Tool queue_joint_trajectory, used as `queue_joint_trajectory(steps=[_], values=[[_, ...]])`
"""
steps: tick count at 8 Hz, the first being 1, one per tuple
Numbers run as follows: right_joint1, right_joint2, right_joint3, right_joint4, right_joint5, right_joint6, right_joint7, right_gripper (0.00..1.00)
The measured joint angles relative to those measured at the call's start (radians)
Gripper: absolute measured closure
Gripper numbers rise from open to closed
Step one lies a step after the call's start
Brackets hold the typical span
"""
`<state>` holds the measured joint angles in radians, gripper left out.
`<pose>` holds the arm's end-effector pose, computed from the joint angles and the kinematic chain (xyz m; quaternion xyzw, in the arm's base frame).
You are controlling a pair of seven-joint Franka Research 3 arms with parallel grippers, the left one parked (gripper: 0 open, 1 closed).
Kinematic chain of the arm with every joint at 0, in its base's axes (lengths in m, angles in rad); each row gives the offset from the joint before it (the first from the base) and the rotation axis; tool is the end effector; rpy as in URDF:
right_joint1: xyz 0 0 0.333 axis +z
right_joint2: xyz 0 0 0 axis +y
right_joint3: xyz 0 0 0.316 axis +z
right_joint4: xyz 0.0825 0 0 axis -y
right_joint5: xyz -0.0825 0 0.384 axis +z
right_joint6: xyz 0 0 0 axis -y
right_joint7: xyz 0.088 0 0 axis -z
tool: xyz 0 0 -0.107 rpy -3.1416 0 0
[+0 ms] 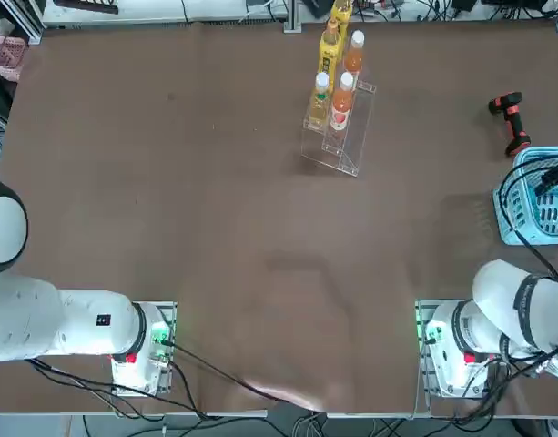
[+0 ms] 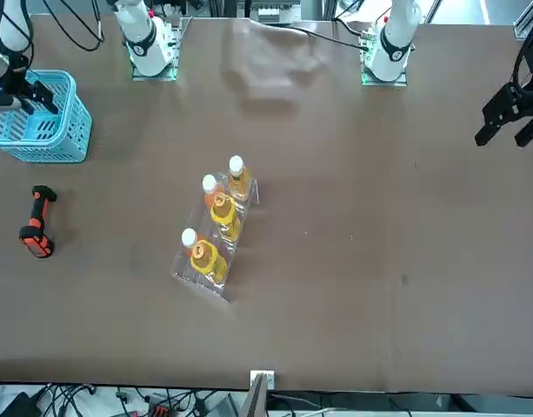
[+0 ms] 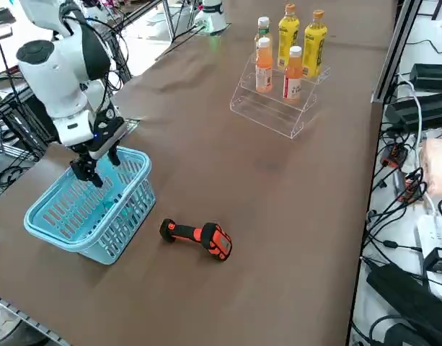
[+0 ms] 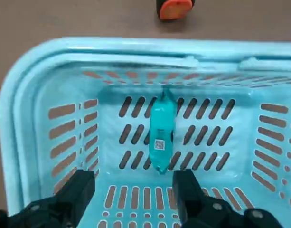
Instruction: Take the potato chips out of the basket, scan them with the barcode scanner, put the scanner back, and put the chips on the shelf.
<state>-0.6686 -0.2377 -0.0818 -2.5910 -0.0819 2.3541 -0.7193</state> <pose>0.3102 -0.2896 0.3401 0.9997 0.0145 -0.0128 0.0146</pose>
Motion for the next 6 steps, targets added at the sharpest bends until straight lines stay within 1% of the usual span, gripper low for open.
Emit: queue_joint_trajectory(steps=[3,6], values=[[-0.053,0.040,-0.001,-0.005,0.000,0.050,-0.050,0.00],[-0.076,0.128,-0.001,-0.011,0.000,0.134,-0.085,0.00]])
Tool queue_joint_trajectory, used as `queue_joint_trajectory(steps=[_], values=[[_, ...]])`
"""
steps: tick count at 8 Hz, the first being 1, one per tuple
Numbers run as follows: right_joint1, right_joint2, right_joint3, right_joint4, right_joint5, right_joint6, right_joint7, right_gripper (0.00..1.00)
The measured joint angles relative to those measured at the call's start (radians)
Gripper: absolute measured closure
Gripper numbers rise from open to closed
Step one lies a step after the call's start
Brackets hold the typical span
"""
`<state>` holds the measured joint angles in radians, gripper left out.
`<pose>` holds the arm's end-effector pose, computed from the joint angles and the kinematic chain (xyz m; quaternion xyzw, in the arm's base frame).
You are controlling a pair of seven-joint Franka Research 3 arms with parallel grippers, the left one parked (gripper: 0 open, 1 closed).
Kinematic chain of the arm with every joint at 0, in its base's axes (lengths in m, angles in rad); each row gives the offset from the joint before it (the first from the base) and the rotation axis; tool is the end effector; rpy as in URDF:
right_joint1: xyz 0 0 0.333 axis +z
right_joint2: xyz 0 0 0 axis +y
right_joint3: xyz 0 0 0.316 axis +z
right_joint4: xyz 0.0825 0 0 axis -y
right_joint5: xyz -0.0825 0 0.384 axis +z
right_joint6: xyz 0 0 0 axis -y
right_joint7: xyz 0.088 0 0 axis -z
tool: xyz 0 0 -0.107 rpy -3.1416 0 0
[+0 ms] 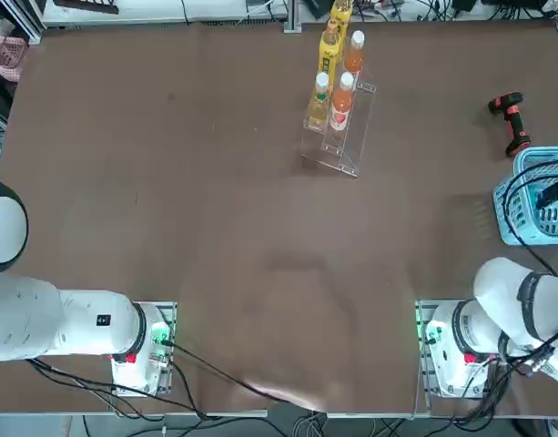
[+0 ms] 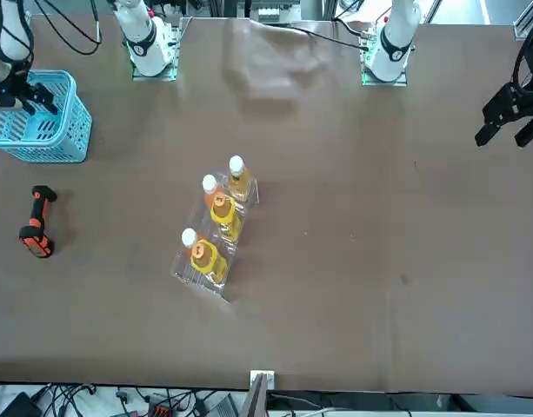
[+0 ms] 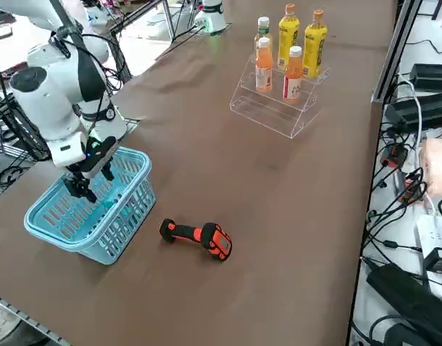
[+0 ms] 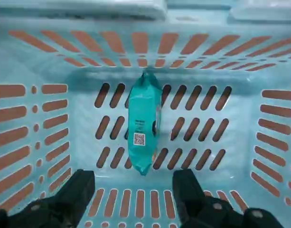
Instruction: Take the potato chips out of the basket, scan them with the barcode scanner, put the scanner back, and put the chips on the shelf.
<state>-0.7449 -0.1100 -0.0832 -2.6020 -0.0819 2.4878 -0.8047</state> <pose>0.2934 -0.3182 0.2927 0.9996 0.0211 -0.0162 0.0123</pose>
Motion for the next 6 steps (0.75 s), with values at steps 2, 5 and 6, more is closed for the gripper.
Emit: queue_joint_trajectory(steps=[2,5,6], values=[[-0.014,0.051,0.000,0.000,0.000,0.059,-0.022,0.00],[-0.023,0.104,0.000,0.000,0.000,0.106,-0.028,0.00],[-0.024,0.110,0.000,0.000,0.000,0.107,-0.028,0.00]])
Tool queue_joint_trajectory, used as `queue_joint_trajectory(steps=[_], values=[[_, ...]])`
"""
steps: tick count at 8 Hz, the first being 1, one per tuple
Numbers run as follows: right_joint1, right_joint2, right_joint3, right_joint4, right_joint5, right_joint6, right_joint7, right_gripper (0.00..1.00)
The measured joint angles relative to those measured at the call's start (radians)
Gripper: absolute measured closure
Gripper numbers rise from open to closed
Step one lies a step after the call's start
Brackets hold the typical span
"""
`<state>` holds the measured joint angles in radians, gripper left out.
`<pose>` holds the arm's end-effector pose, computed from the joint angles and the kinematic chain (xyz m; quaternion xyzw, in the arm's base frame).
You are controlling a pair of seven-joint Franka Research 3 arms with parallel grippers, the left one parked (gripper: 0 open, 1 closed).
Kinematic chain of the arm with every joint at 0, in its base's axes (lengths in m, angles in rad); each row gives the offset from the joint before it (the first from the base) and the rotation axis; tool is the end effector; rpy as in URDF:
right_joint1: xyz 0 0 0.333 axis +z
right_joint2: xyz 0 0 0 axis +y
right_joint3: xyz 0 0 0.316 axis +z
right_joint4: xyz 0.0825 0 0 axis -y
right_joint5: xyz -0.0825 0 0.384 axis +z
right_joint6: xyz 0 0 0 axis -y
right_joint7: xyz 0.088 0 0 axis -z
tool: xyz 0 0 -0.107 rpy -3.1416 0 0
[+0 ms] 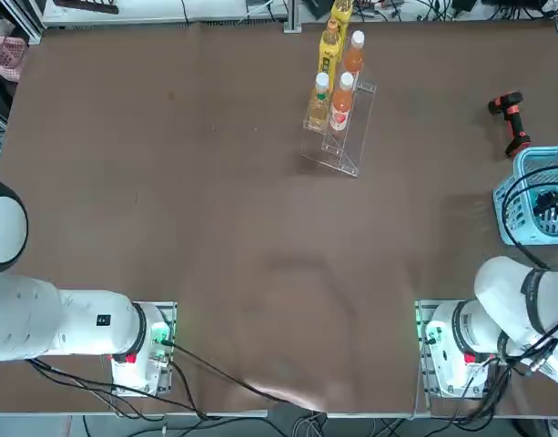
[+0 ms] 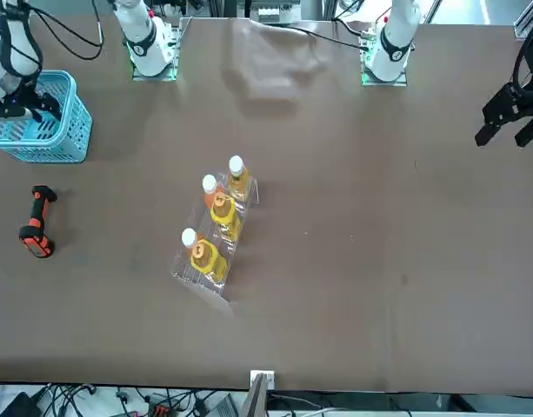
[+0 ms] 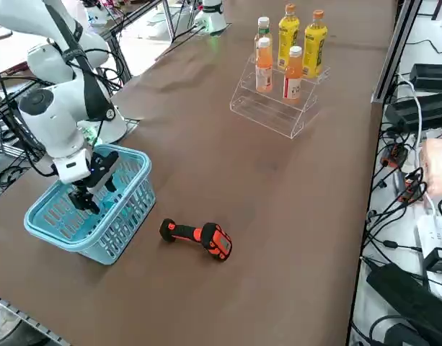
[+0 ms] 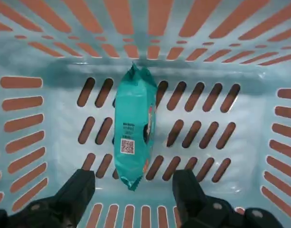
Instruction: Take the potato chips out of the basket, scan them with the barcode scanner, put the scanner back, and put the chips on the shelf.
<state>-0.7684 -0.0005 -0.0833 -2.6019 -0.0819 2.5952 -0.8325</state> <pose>0.2896 -0.3284 0.2546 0.9994 0.0255 -0.0178 0.0118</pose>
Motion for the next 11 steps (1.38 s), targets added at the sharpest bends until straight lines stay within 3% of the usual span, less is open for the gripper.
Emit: queue_joint_trajectory(steps=[11], values=[[-0.014,0.114,0.000,0.000,0.000,0.099,-0.002,0.00]])
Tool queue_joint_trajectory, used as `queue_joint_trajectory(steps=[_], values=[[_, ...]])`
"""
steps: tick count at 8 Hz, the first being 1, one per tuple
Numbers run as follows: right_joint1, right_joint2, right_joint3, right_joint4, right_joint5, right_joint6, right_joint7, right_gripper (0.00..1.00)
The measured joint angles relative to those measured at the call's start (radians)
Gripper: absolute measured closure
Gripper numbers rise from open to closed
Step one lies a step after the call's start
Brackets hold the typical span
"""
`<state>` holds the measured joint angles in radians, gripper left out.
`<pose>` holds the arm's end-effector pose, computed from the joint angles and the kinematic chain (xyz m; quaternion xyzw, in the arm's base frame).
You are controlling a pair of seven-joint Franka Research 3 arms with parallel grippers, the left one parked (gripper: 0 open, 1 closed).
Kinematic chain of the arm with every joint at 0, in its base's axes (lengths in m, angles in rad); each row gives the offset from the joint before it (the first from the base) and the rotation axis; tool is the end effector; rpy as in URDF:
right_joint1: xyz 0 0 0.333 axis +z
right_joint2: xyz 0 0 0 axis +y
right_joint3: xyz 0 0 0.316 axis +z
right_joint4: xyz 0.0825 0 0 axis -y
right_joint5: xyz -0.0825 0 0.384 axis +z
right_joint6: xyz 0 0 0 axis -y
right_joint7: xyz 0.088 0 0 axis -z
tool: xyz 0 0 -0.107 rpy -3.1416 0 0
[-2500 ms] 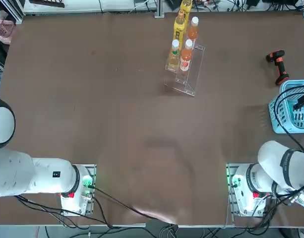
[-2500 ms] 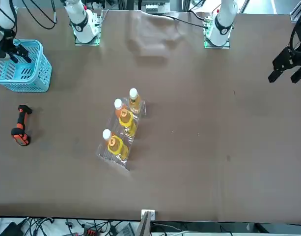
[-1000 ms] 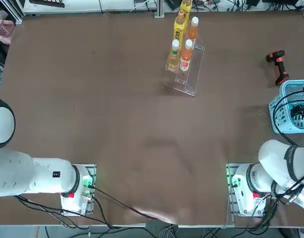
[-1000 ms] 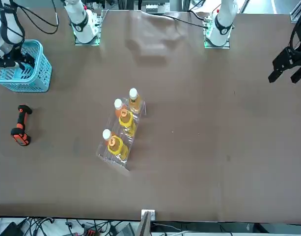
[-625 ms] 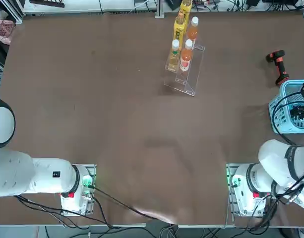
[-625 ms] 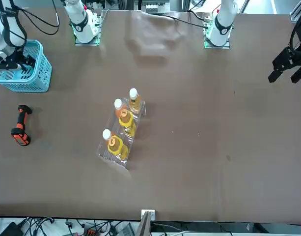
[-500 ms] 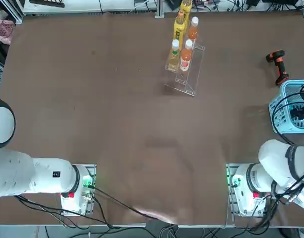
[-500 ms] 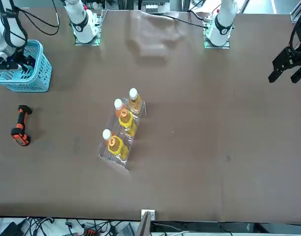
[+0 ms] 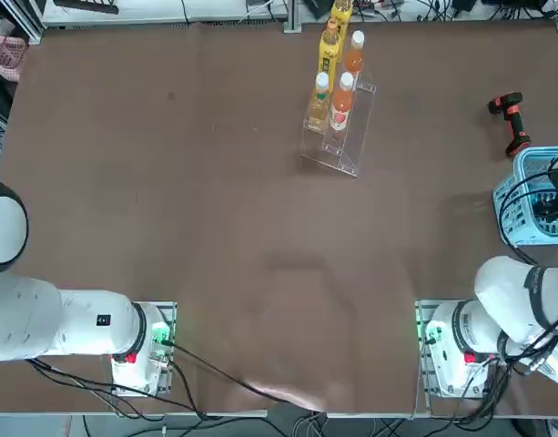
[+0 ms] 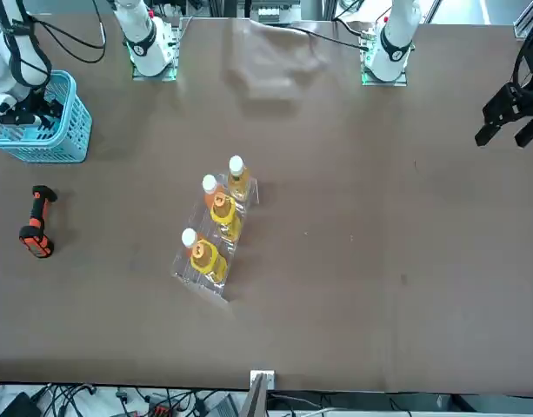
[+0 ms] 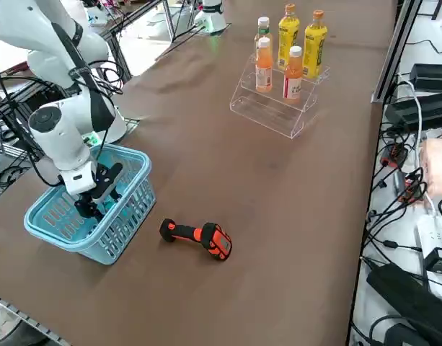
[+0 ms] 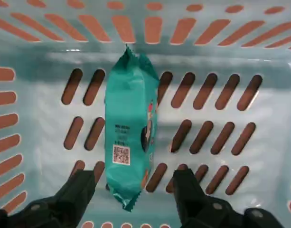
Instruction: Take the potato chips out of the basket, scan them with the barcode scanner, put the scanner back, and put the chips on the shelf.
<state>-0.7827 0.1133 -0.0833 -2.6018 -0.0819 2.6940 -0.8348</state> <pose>0.2847 -0.3320 0.2134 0.9995 0.0217 -0.0235 0.0066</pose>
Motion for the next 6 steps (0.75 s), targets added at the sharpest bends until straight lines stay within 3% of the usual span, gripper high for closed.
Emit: queue_joint_trajectory(steps=[6], values=[[-0.005,0.034,0.000,0.000,0.000,0.043,0.000,0.00]])
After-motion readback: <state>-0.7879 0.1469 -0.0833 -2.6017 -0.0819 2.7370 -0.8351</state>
